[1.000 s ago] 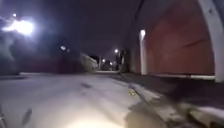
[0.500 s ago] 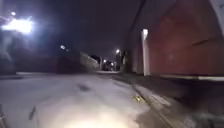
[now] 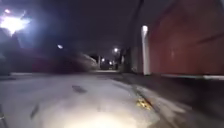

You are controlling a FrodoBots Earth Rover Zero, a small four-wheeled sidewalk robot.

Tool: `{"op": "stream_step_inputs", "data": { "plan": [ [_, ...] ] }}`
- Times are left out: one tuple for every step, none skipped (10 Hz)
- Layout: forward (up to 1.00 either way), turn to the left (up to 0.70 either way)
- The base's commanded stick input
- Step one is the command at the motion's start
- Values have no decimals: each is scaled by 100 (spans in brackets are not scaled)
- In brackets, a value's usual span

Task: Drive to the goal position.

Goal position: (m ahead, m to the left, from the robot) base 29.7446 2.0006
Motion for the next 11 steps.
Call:
{"op": "stream_step_inputs", "data": {
  "plan": [
    [70,0],
    [70,0],
    [70,0],
    [70,0],
    [70,-23],
    [70,0],
    [70,0],
    [70,0],
    [70,-3],
    [70,-35],
    [70,-35]
  ]
}}
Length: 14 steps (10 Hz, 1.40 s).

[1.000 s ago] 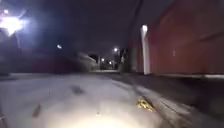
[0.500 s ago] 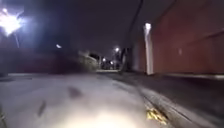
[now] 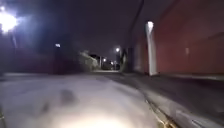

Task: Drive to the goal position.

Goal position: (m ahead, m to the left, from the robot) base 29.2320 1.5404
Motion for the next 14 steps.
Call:
{"op": "stream_step_inputs", "data": {
  "plan": [
    [70,-17],
    [70,0],
    [70,-29],
    [70,-35],
    [70,-29],
    [70,-7],
    [70,0],
    [70,-13],
    [70,-30],
    [70,-33],
    [70,-35],
    [70,-16],
    [70,0],
    [70,0]
  ]
}}
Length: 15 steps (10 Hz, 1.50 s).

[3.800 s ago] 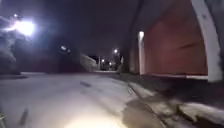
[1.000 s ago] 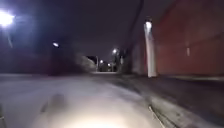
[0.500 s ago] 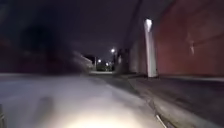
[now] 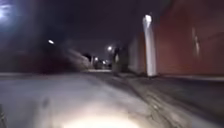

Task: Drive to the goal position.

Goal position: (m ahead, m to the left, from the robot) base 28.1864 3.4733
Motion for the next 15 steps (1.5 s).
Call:
{"op": "stream_step_inputs", "data": {
  "plan": [
    [70,0],
    [70,0],
    [70,0],
    [70,0],
    [70,0],
    [70,0],
    [70,0],
    [70,0],
    [70,0],
    [70,0],
    [70,0],
    [70,0],
    [70,0],
    [70,0],
    [70,0]
  ]
}}
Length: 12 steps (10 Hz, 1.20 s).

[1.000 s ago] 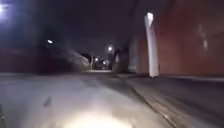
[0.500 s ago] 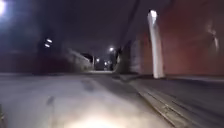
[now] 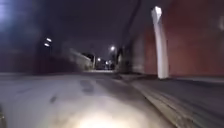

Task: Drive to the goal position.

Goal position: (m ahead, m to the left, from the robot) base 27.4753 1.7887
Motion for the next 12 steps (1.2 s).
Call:
{"op": "stream_step_inputs", "data": {
  "plan": [
    [70,0],
    [70,0],
    [70,0],
    [70,0],
    [70,0],
    [70,0],
    [70,0],
    [70,0],
    [70,0],
    [70,0],
    [70,0],
    [70,0]
  ]
}}
